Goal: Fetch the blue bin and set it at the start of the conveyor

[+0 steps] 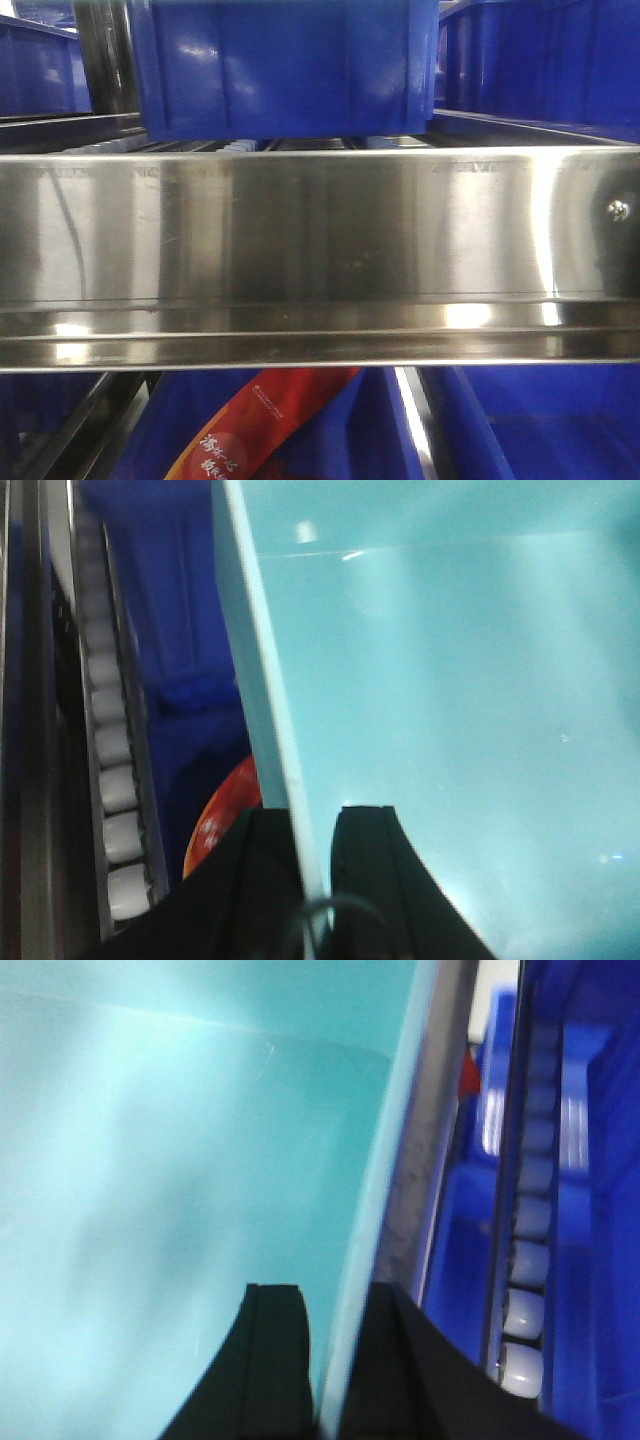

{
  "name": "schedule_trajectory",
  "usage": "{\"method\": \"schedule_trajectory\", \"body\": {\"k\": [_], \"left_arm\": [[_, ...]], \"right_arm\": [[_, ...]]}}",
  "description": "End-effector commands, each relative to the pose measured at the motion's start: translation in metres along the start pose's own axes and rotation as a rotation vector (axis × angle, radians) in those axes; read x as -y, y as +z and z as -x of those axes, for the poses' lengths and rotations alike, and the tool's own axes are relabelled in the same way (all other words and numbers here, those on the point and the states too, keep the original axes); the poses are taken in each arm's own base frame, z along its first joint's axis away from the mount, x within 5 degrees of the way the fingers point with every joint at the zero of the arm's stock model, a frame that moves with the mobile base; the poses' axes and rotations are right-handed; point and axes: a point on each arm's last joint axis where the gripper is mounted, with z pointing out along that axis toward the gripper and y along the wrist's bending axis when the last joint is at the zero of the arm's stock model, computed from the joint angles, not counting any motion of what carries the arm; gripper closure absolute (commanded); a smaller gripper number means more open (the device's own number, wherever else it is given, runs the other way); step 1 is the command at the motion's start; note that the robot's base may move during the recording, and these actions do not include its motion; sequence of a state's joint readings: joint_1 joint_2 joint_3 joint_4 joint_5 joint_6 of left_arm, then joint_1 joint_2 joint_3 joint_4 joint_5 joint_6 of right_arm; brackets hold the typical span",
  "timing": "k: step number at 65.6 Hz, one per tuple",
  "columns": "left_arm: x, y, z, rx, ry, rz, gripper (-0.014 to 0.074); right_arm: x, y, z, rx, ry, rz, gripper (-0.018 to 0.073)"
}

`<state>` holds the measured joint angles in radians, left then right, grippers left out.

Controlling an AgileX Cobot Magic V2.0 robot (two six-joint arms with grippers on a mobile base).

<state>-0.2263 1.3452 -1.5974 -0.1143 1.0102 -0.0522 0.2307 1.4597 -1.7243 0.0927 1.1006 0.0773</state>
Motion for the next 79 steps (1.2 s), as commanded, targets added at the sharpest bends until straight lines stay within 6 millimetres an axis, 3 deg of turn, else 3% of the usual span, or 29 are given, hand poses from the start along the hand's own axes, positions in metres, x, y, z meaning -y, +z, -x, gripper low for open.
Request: {"method": "schedule_trajectory", "body": {"k": [1, 79], "left_arm": [[-0.0012, -0.023, 0.0064, 0.102, 0.043, 0.03, 0.0708], [-0.0015, -0.0187, 0.009, 0.117, 0.043, 0.029, 0.0708]], "right_arm": [[0.0056, -0.0218, 0.0024, 0.066, -0.05, -0.055, 0.0711], [0.0054, -0.0238, 0.0029, 0.076, -0.05, -0.055, 0.0711]]}}
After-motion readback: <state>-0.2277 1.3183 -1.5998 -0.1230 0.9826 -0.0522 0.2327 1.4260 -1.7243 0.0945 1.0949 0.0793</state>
